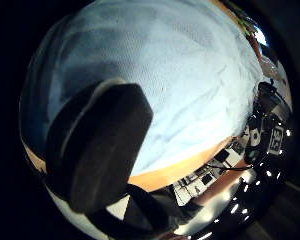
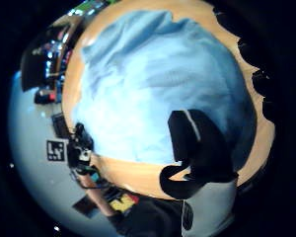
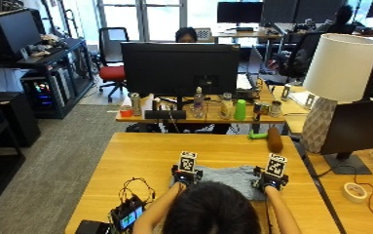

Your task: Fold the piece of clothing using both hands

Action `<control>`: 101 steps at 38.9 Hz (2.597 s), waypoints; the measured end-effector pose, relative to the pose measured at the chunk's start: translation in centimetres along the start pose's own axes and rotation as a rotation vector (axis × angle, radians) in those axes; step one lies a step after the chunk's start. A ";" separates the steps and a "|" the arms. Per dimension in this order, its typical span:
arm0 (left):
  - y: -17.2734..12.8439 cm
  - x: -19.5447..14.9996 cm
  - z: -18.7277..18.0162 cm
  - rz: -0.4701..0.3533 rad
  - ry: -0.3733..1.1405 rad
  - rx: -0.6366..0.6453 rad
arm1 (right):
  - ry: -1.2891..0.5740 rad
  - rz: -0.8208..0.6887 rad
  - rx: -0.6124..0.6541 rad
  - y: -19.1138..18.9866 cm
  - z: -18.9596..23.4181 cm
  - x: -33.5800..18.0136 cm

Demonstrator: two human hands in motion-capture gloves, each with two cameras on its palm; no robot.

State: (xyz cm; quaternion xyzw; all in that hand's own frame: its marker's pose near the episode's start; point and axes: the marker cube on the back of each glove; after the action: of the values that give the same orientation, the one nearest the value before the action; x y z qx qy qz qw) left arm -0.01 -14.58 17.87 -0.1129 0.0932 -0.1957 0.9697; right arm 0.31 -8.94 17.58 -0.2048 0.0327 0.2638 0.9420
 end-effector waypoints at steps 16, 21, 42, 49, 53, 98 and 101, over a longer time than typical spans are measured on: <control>0.4 0.1 0.3 -0.059 -0.020 -0.069 | 0.104 -0.027 -0.013 -1.1 1.4 -2.0; 0.9 0.2 0.4 -0.067 -0.020 -0.126 | 0.123 -0.054 -0.002 -1.1 1.2 -3.0; 0.8 0.4 -0.3 -0.030 -0.057 -0.141 | 0.136 -0.178 -0.075 0.6 -2.8 -4.5; 1.2 -0.2 -0.9 0.009 0.031 -0.192 | 0.141 -0.162 -0.067 3.2 -7.6 -6.1; 1.5 -1.3 -2.0 -0.017 0.067 -0.149 | 0.182 -0.200 0.030 3.9 -10.7 -8.4; 10.2 -17.3 -10.0 -0.333 -0.278 0.018 | -0.230 -0.511 0.079 10.2 -12.9 -27.7; 10.8 -16.8 -10.4 -0.336 -0.272 0.010 | -0.230 -0.569 0.150 7.9 -13.9 -26.0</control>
State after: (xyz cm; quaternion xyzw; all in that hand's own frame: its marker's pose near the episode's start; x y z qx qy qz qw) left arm -13.72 -0.02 7.44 -0.1473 -0.0598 -0.3381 0.9276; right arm -25.37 -21.00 6.37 -0.1046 -0.1132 0.0077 0.9880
